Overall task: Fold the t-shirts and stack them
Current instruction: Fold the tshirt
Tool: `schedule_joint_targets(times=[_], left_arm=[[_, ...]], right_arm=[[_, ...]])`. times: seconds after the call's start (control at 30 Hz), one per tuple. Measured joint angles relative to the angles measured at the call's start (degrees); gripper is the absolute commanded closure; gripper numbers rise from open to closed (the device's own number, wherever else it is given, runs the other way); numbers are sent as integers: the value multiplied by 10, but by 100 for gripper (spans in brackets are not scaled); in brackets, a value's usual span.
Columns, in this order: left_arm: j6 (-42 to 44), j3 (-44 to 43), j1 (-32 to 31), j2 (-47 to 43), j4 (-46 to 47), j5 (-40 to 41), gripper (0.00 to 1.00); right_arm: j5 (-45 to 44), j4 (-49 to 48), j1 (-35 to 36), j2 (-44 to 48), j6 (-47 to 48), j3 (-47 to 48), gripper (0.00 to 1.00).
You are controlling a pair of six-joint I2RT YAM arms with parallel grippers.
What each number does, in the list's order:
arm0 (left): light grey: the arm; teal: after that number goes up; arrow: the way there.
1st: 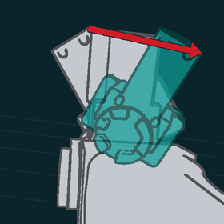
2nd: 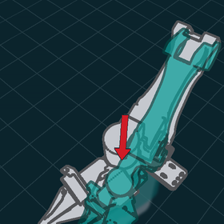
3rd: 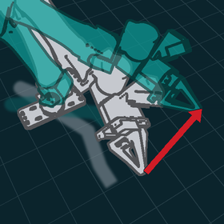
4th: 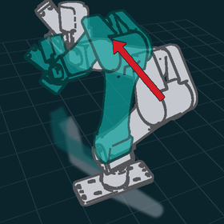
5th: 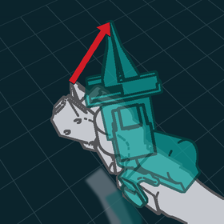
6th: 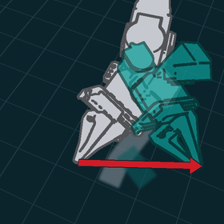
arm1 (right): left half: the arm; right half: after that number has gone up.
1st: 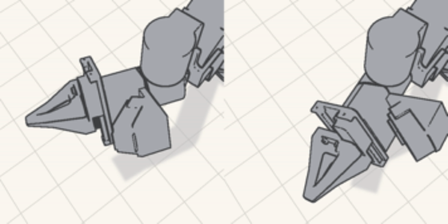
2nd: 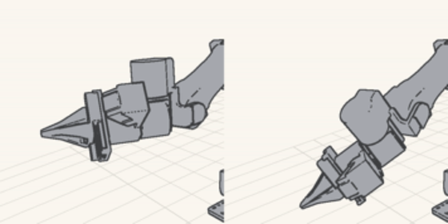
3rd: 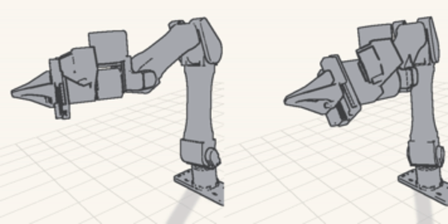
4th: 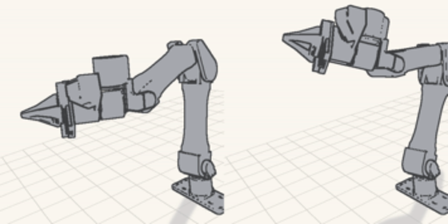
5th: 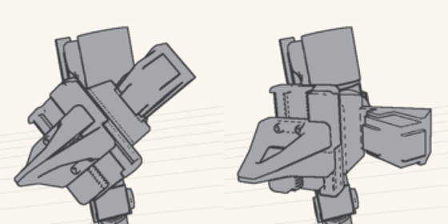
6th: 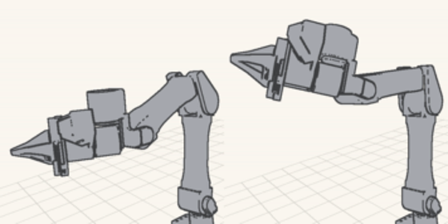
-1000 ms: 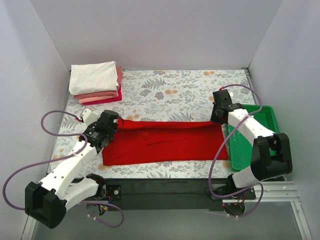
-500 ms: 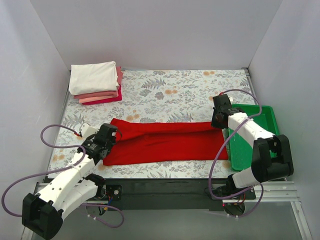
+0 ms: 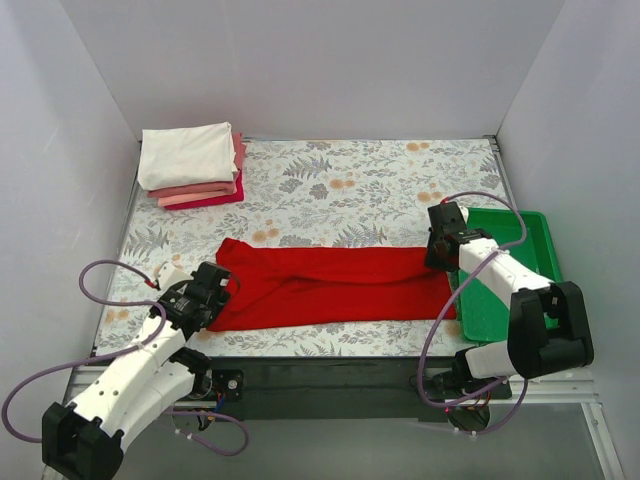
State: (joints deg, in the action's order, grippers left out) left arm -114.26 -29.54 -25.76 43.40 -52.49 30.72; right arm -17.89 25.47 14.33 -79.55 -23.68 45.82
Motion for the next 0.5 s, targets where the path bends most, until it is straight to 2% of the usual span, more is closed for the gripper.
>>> schedule_joint_targets(times=[0.07, 0.1, 0.13, 0.2, 0.33, 0.5], left_arm=[[-1, 0, 0, -8, -14, -3, 49], [-1, -1, 0, -13, -19, -6, 43], [0, -2, 0, -18, -23, -9, 28], [0, -7, 0, -28, -27, -16, 14], [-2, -30, 0, -18, -7, -34, 13], [12, -70, 0, 62, 50, -57, 12]], right_arm=[[1, 0, 0, 10, 1, -3, 58], [1, 0, 0, 16, 2, -4, 56], [3, 0, 0, 21, 3, -4, 55], [10, -1, 0, 40, 9, -4, 50], [43, -4, 0, 75, 25, -4, 43], [108, -14, 0, 102, 46, -5, 38]])
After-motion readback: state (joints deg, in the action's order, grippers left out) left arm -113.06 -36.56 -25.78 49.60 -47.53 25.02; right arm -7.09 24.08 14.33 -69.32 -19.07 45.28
